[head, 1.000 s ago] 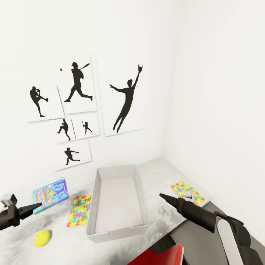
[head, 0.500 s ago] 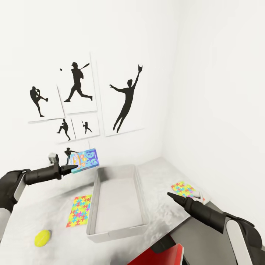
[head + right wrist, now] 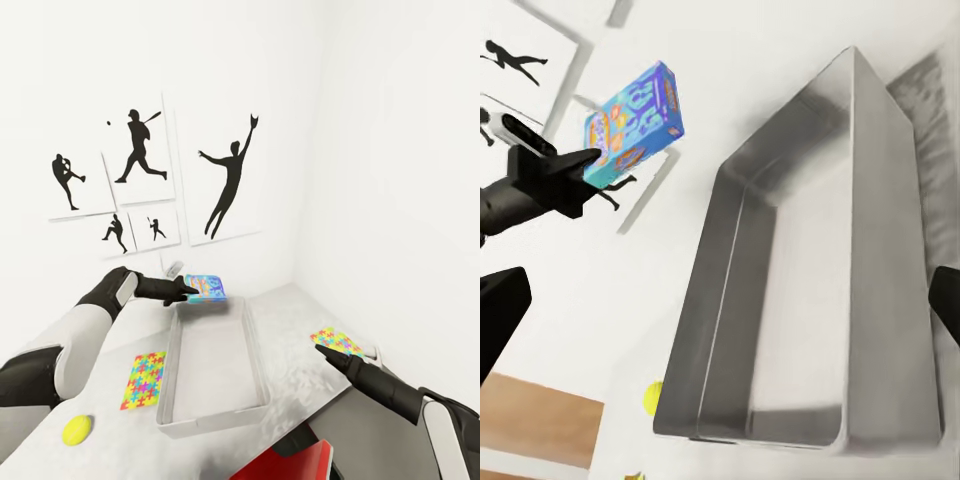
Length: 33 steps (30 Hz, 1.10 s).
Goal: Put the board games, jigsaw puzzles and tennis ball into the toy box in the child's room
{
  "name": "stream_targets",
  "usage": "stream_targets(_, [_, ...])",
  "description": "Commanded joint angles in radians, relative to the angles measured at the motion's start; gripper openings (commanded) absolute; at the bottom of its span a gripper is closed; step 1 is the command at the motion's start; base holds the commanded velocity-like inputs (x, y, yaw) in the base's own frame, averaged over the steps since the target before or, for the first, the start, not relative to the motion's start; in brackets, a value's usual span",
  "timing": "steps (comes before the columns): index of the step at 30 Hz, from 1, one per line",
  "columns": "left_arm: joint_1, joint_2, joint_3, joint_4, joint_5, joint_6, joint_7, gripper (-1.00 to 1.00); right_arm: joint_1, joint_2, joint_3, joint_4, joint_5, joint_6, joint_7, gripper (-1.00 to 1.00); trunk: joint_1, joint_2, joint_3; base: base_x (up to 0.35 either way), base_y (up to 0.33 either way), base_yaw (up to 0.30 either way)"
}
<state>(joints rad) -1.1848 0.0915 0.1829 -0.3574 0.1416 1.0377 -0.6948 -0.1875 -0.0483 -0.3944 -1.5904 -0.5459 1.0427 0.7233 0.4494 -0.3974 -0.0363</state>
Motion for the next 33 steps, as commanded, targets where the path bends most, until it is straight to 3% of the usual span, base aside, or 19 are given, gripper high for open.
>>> stream_targets(1, [-0.005,-0.008,0.008,0.005,0.013,0.008,0.031,-1.0,-0.001,-0.001,-0.005,0.0,0.005,0.004,0.01,1.0,0.001,-0.003,-0.004,0.0,0.0,0.0])
stream_targets(4, [-0.013,-0.03,0.013,0.02,0.014,0.007,0.121,-1.0,-0.001,-0.01,-0.026,0.0,0.004,0.004,0.037,1.0,0.001,-0.003,-0.009,0.0,0.0,0.0])
stream_targets(8, [-0.015,-0.038,0.014,0.028,0.014,0.007,0.157,-1.0,0.0,-0.022,-0.043,0.0,0.004,0.004,0.091,1.0,0.001,-0.003,-0.015,0.0,0.0,0.0])
stream_targets(15, [-0.016,-0.041,0.011,0.03,0.012,0.006,0.171,-1.0,0.006,-0.026,-0.049,0.0,0.011,0.004,0.136,1.0,0.001,-0.003,-0.027,0.0,0.0,0.0])
stream_targets(33, [-0.016,-0.041,0.004,0.073,0.005,0.006,0.173,-1.0,0.007,-0.027,-0.05,0.001,0.015,0.004,0.141,1.0,0.001,-0.003,-0.056,0.0,0.0,0.0])
